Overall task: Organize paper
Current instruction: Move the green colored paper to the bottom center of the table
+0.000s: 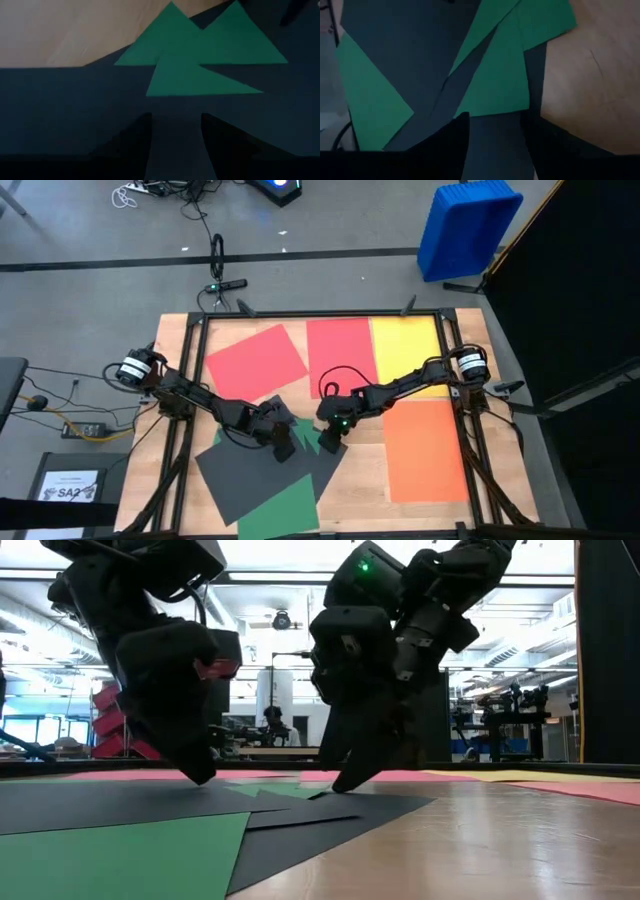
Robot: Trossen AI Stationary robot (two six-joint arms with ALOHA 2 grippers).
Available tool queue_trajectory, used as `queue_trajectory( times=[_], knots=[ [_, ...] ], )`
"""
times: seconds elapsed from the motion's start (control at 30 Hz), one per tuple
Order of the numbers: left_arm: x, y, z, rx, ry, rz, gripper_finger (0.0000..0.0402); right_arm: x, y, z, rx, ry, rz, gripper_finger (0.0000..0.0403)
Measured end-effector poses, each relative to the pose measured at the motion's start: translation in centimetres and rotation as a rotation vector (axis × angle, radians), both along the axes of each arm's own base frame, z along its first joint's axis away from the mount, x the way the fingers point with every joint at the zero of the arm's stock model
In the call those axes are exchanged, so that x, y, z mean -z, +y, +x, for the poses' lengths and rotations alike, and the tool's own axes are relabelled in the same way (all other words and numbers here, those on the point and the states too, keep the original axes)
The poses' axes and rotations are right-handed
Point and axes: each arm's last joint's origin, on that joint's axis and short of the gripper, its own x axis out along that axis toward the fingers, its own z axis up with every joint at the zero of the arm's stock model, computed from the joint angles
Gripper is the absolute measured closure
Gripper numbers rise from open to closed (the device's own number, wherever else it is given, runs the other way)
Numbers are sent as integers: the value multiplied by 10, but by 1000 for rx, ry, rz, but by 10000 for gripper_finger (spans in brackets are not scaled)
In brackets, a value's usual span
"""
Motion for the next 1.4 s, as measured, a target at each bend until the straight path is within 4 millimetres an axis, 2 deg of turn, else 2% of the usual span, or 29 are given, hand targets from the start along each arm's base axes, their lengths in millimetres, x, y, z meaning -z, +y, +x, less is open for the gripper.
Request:
queue_trajectory(
  times=[0.57, 0.93, 1.03, 1.17, 1.3, 1.4],
  knots=[
    [-1, 1, 1, 1, -21, 34, 245, -5, -3, 7, 51, -75, 23, 245],
    [-1, 1, 1, 6, -18, 24, 245, -2, -4, 4, 72, -31, -5, 249],
    [-12, 0, 0, 25, -10, -1, 245, 0, -5, 2, 80, -3, -21, 248],
    [-32, -3, -5, 24, -21, 26, 245, 0, -5, 2, 80, -2, -20, 250],
    [-34, -16, -13, 41, 5, -1, 245, 0, -3, 1, 62, 2, 4, 248],
    [-26, -27, -18, 50, 56, -38, 245, 0, 1, 1, 54, 3, 7, 248]
  ],
)
